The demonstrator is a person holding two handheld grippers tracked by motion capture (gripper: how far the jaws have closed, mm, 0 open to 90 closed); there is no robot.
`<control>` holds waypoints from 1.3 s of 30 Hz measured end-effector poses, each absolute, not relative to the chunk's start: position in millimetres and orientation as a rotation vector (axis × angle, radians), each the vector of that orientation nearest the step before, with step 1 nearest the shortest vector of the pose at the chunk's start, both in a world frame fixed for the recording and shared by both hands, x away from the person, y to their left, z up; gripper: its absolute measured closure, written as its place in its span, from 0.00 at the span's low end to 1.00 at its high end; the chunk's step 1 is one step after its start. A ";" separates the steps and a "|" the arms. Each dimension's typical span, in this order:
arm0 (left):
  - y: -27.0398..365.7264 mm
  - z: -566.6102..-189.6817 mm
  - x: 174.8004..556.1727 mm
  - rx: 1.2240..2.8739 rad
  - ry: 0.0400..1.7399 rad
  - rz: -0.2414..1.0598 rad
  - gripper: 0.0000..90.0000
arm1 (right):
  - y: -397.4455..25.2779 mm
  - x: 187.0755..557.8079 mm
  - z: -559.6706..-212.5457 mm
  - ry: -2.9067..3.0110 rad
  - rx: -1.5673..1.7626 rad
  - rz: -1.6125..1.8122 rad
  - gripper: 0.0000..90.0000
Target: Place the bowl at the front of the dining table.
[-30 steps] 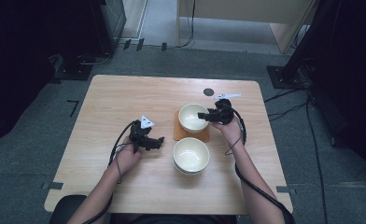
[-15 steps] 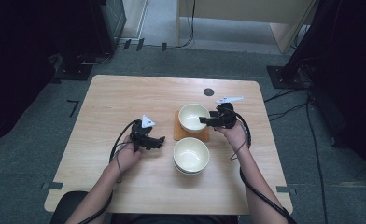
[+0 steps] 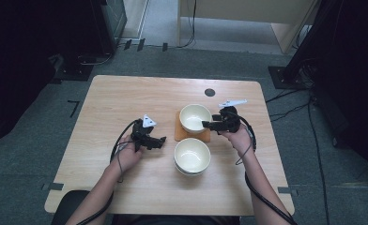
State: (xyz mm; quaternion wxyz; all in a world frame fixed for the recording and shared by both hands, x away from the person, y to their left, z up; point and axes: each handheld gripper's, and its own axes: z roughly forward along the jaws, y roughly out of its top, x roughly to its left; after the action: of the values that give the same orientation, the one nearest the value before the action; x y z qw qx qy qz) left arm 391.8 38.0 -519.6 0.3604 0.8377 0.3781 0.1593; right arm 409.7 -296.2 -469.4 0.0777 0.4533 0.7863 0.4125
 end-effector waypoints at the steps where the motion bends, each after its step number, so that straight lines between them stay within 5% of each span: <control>1: 37.9 -519.6 392.0 2.159 0.975 0.411 0.11 | -296.3 408.9 -468.8 2.356 1.359 1.234 0.37; 39: 37.9 -519.7 392.0 2.158 0.975 0.411 0.11 | -326.7 361.2 -480.0 2.355 1.342 1.248 0.37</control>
State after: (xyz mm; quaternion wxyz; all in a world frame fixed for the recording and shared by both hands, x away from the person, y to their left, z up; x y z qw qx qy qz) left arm 392.0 37.9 -519.7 0.3607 0.8375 0.3783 0.1594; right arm 361.2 -326.7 -480.0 0.0789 0.4484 0.7868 0.4168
